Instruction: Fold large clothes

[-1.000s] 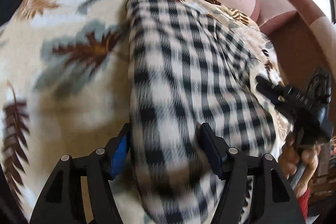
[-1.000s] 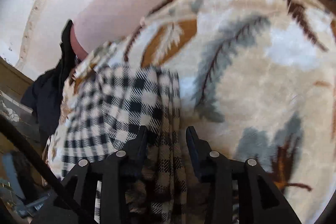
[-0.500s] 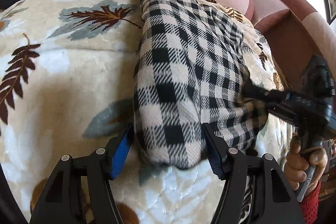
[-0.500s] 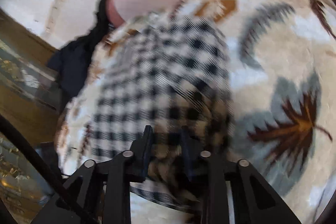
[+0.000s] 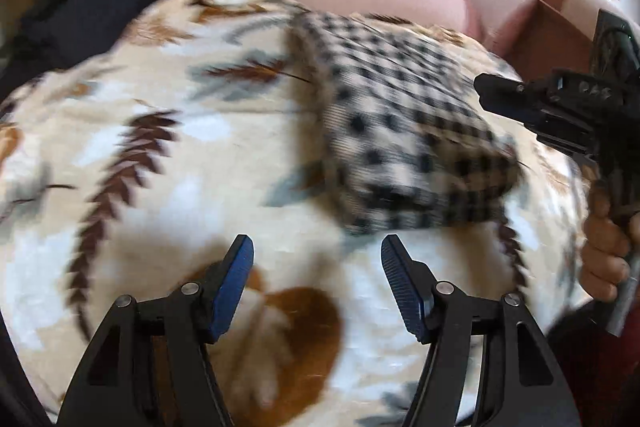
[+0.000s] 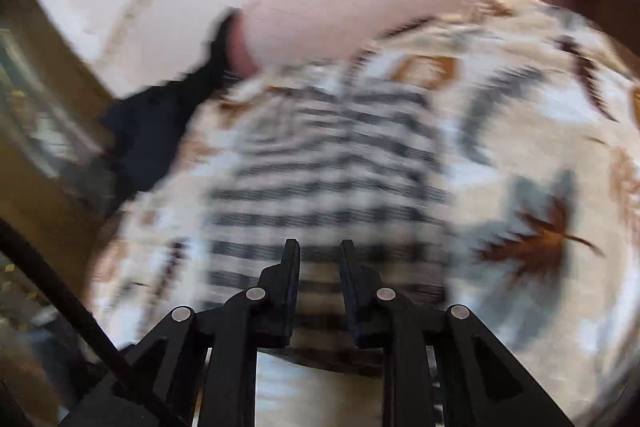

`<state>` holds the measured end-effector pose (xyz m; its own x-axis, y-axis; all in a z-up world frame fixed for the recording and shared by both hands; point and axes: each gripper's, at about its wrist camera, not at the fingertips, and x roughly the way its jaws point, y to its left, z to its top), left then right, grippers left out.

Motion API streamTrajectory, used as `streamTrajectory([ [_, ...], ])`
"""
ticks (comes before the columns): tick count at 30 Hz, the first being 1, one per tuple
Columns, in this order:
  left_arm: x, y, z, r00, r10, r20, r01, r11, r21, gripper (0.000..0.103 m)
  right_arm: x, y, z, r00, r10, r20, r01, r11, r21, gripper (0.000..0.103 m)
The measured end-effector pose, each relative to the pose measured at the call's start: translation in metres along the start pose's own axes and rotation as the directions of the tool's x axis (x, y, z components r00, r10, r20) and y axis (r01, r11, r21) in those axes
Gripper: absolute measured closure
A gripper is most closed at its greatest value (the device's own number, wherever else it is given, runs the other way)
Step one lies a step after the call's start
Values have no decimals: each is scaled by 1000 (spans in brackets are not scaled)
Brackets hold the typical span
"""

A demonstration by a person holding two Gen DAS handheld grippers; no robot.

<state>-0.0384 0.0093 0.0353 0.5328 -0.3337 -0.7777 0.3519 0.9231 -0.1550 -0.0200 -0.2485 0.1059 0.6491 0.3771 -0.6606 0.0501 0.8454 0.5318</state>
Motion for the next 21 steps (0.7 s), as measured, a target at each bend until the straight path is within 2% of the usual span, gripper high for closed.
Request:
streamTrajectory([
  [4,-11,24,2,992,102,75,-97,993,-68,36,40,22,-4,985,158,-69,-157,987,31,80],
  [7,-22,38,1,975,175,135,-165,983,-85,33,76,32,-18,956,242,-168,-237,970,50,80],
  [10,-29,43,3,953,240,184,-226,970,-92,30,103,30,-40,930,239,-278,-232,971,57,79],
  [11,-32,45,4,946,254,200,-238,966,-101,29,107,27,-44,926,242,-290,-233,970,67,79],
  [13,-38,44,7,935,275,226,-254,960,-116,28,105,22,-49,920,268,-286,-248,963,104,79],
  [16,-50,39,10,897,332,290,-307,943,-132,21,96,11,-53,910,298,-288,-263,952,156,79],
  [21,-70,31,13,858,349,377,-326,937,-124,18,76,8,-65,907,254,-335,-217,965,145,78],
])
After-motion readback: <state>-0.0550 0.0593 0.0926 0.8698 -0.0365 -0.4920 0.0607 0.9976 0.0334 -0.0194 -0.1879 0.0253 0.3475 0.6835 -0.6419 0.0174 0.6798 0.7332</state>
